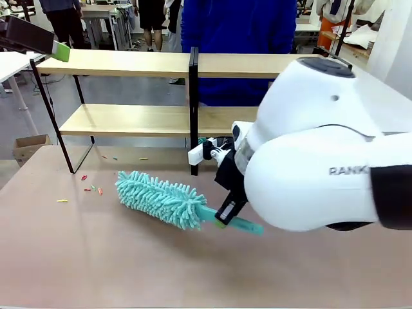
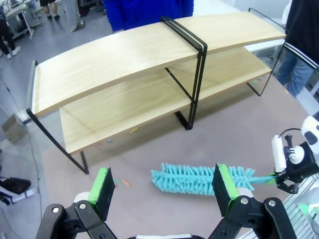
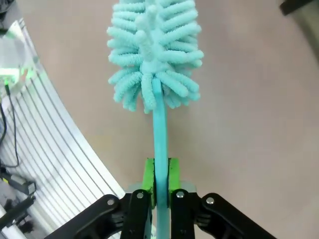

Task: Clean the shelves.
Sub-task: Clean another randomly selected level of the Shelf with the Duster.

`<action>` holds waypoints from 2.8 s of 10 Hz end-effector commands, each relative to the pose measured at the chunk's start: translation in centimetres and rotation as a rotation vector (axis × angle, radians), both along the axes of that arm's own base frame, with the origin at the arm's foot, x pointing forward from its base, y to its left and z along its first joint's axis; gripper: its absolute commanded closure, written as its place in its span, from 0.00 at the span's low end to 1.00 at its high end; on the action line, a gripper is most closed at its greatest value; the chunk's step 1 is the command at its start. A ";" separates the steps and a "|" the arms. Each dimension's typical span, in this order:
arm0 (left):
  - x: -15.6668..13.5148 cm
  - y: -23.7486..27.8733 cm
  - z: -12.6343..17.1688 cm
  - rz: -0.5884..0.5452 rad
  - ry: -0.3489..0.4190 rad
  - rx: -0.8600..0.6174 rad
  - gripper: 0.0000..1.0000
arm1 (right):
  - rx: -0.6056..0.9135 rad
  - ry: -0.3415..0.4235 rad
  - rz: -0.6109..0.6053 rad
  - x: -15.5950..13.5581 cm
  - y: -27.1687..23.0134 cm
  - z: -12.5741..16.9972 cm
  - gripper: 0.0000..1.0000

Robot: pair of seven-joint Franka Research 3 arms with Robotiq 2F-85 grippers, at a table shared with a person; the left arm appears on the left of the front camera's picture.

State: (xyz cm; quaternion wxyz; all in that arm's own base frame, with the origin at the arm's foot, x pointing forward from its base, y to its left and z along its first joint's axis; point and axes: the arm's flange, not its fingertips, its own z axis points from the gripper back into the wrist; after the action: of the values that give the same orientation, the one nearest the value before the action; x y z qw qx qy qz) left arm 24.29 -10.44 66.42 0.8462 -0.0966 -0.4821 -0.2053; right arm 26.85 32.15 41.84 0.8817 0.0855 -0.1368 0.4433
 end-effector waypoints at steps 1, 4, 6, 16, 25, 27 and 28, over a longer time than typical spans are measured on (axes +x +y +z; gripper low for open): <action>-0.1 0.1 0.1 0.000 -0.002 -0.003 0.00 | 0.013 -0.040 -0.125 3.1 2.3 -0.2 0.88; -0.1 0.1 0.1 0.000 -0.002 -0.003 0.00 | 0.063 -0.078 -0.369 6.9 2.6 -1.1 0.88; -0.1 0.1 0.1 0.000 -0.002 -0.003 0.00 | 0.014 -0.066 -0.430 9.1 3.0 -2.0 0.88; -0.1 0.1 0.1 0.000 -0.002 -0.003 0.00 | 0.060 -0.084 -0.518 15.7 13.4 -7.7 0.88; -0.1 0.1 0.1 0.000 -0.002 -0.003 0.00 | 0.097 -0.013 -0.398 17.5 17.1 -7.1 0.88; -0.1 0.1 0.1 0.000 -0.002 -0.003 0.00 | 0.104 -0.003 -0.363 17.5 18.5 -7.3 0.88; -0.1 0.1 0.1 0.000 -0.002 -0.003 0.00 | 0.105 -0.004 -0.357 17.6 18.9 -7.2 0.88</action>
State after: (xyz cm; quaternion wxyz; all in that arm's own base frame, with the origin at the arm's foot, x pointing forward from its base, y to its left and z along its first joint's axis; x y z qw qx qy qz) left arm 24.29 -10.44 66.42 0.8462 -0.0966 -0.4821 -0.2053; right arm 43.65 50.43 34.18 0.9420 0.1024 -0.1806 0.2636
